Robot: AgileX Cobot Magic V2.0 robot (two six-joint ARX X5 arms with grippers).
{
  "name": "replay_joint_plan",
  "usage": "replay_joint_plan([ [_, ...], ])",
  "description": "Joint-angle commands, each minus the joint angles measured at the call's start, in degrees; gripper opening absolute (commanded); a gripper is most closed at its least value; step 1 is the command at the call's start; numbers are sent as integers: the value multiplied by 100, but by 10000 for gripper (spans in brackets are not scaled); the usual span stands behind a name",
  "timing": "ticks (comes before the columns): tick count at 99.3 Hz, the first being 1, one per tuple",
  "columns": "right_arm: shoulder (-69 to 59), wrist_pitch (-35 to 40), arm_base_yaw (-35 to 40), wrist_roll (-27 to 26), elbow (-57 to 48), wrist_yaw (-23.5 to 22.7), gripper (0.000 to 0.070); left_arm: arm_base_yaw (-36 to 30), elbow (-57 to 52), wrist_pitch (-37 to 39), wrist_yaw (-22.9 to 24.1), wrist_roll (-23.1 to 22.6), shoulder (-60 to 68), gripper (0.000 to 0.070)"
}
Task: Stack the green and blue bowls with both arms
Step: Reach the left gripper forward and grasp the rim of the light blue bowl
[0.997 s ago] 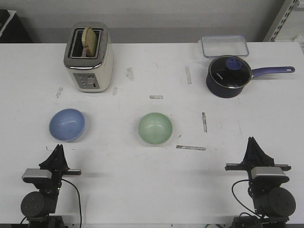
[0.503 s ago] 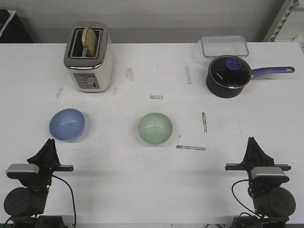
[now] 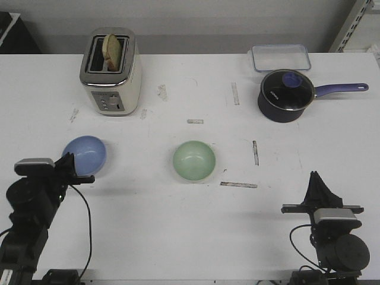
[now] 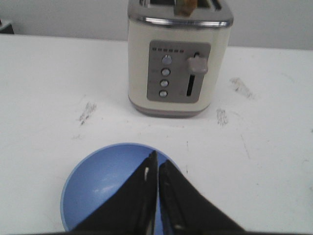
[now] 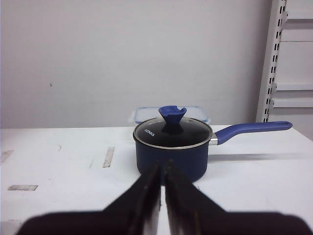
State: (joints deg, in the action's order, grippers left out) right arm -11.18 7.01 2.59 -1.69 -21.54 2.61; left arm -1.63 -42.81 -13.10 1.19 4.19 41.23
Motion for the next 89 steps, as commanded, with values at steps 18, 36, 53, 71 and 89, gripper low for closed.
replay_joint_plan([
  [18, -4, -81, 7, 28, -24, -2, 5, 9, -975, -990, -7, 774, 1464, 1],
  [36, -4, -81, 7, 28, -24, -4, 5, 308, -1871, -2144, -105, 1464, 2374, 1],
  [53, -4, -81, 7, 28, -24, -4, 5, 957, -2415, -2677, -1283, 1556, 2955, 1],
  [71, -4, -81, 7, 28, -24, -4, 5, 1703, -2826, -2973, -2398, 1451, 3456, 4],
  [89, -4, -81, 7, 28, -24, -4, 5, 2288, -2992, -3071, -2321, 1447, 3823, 305],
])
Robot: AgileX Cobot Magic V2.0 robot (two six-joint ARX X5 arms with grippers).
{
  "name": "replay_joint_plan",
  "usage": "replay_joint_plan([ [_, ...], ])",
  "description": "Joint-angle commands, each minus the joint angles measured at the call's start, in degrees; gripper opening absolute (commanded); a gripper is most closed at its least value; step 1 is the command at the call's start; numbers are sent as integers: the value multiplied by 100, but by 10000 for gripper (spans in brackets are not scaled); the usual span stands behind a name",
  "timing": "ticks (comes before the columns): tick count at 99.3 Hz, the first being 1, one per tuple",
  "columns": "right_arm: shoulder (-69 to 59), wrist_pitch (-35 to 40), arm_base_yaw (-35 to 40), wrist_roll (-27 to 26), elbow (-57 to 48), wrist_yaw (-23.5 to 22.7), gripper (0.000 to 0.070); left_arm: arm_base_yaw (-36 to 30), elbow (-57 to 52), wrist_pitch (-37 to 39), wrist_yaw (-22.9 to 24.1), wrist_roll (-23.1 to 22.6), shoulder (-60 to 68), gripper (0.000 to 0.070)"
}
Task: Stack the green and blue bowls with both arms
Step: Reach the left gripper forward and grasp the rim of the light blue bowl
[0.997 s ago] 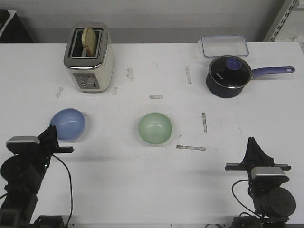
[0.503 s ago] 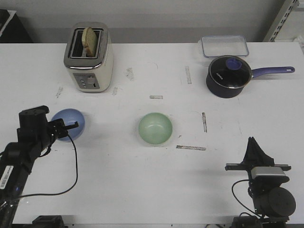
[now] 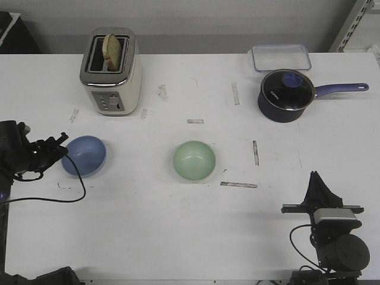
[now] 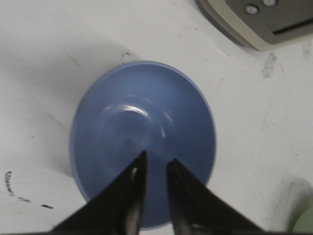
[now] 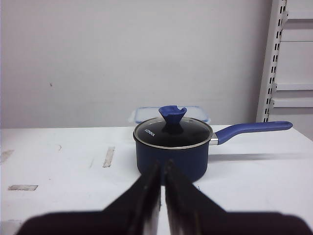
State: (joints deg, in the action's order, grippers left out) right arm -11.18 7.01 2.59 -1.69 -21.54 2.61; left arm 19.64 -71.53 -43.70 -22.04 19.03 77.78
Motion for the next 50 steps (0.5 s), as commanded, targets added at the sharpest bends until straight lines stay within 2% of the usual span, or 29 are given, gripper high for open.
replay_joint_plan([
  [1, -4, -81, 7, 28, -24, -2, 5, 188, -120, -13, 2, -39, 190, 319],
  [4, -4, -81, 7, 28, -24, -4, 5, 260, -120, -24, 2, -50, 249, 342],
  [18, -4, -83, 7, 28, -24, -4, 5, 490, -120, -94, 111, -232, 527, 349],
  [32, -4, -83, 7, 28, -24, -4, 5, 507, -120, -122, 610, -413, 780, 451],
  [50, -4, -83, 7, 28, -24, -4, 5, 332, -120, -125, 597, -533, 1126, 450],
])
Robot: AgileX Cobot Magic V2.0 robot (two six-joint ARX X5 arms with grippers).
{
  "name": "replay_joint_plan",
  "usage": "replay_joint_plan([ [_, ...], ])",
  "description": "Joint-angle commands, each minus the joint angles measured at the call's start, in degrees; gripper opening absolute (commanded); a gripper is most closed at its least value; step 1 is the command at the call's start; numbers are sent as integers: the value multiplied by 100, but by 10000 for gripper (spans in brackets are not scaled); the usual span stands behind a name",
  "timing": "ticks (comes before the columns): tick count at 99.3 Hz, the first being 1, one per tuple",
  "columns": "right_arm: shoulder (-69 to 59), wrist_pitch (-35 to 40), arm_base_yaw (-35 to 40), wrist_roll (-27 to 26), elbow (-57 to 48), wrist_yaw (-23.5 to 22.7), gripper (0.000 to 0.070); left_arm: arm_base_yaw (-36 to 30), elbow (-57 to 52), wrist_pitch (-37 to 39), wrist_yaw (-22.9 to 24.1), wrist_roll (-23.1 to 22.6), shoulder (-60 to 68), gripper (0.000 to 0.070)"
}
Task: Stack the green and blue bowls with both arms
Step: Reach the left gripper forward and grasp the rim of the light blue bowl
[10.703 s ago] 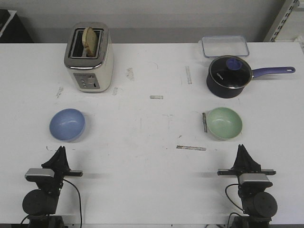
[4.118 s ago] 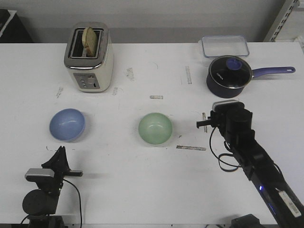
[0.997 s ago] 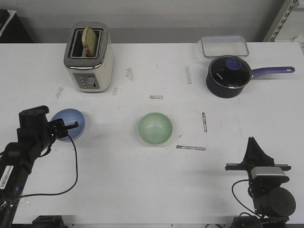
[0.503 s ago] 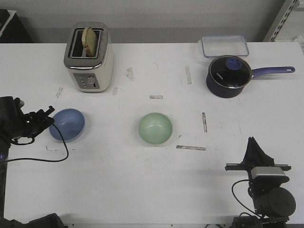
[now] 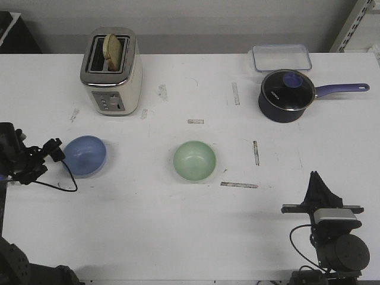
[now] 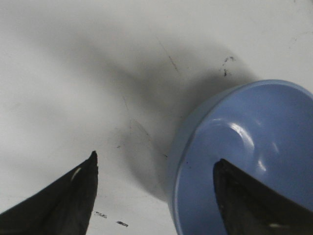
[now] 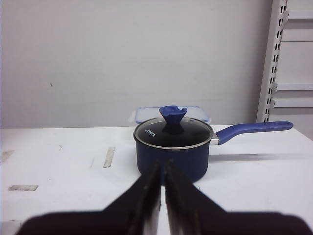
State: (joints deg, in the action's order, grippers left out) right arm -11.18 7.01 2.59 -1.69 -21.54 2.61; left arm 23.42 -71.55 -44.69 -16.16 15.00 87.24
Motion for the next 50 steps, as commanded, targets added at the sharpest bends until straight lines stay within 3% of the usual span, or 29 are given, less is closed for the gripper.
replay_joint_plan([
  [1, -4, -83, 7, 28, -24, -4, 5, -61, -118, -24, 7, -136, 199, 450],
  [27, -4, -83, 7, 28, -24, -4, 5, -470, -118, 109, 9, -361, 693, 427],
  [41, -4, -83, 7, 28, -24, -4, 5, -579, -118, 114, 15, -358, 914, 197],
  [50, -4, -83, 7, 28, -24, -4, 5, -608, -118, 125, 68, -354, 981, 102],
])
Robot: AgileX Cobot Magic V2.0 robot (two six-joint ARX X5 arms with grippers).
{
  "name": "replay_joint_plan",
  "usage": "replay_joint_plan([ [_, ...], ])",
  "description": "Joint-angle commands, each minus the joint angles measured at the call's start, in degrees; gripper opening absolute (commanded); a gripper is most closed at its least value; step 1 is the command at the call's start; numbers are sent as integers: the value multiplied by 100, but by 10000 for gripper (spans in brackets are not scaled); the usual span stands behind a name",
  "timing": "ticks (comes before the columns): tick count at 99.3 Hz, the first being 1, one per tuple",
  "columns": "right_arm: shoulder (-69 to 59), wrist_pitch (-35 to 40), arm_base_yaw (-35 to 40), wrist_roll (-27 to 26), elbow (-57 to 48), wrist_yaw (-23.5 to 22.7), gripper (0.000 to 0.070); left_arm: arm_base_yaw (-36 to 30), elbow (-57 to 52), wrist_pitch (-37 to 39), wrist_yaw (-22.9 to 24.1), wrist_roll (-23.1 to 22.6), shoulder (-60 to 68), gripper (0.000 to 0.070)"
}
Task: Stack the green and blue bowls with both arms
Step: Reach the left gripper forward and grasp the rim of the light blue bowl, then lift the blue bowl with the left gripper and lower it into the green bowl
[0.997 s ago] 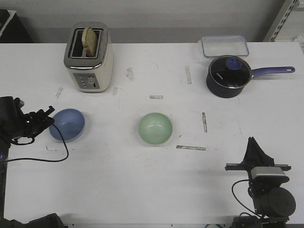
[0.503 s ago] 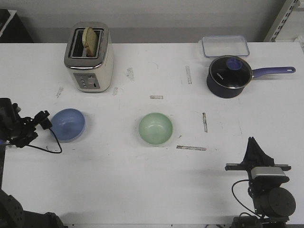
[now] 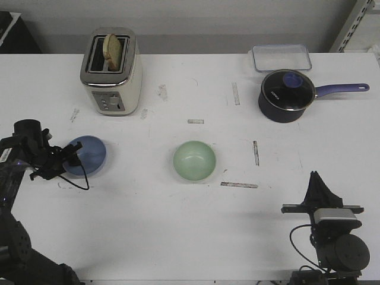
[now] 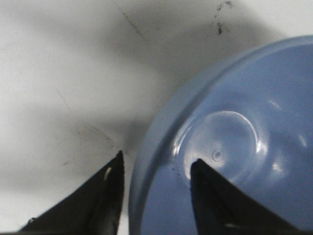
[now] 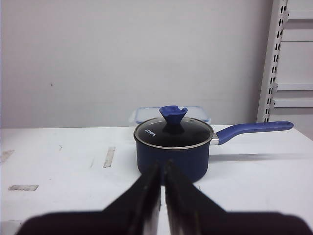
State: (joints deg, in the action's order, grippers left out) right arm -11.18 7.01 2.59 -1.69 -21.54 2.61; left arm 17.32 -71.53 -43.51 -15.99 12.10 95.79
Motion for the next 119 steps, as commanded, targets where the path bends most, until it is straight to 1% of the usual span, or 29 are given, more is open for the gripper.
replay_joint_plan([
  [1, -4, -83, 9, 28, -24, -4, 6, -2, -120, 7, 68, -59, 129, 93],
  [8, -4, -83, 7, 28, -24, -4, 5, -31, -120, 7, 247, -46, 129, 35],
  [14, -4, -83, 7, 28, -24, -4, 5, -55, -120, -13, 404, -46, 114, 0],
  [22, -4, -83, 7, 28, -24, -4, 5, -114, -125, -33, 461, -39, 50, 0],
  [29, -4, -83, 7, 28, -24, -4, 5, -177, -181, -72, 459, 109, -4, 0],
  [45, -4, -87, 7, 28, -24, -4, 5, -522, -656, -564, 437, 151, -48, 0],
  [60, -4, -87, 7, 28, -24, -4, 5, -1185, -1248, -826, 409, 181, -48, 0],
  [75, -4, -87, 7, 28, -24, -4, 5, -2026, -1709, -796, 382, 428, 11, 0],
  [80, -4, -87, 7, 28, -24, -4, 5, -2319, -1834, -756, 295, 518, 79, 0],
  [103, -4, -90, 7, 28, -24, -4, 5, -3550, -2636, -743, -546, 660, 879, 0],
  [119, -4, -92, 7, 28, -24, -4, 5, -4214, -3088, -715, -846, 662, 1440, 0],
])
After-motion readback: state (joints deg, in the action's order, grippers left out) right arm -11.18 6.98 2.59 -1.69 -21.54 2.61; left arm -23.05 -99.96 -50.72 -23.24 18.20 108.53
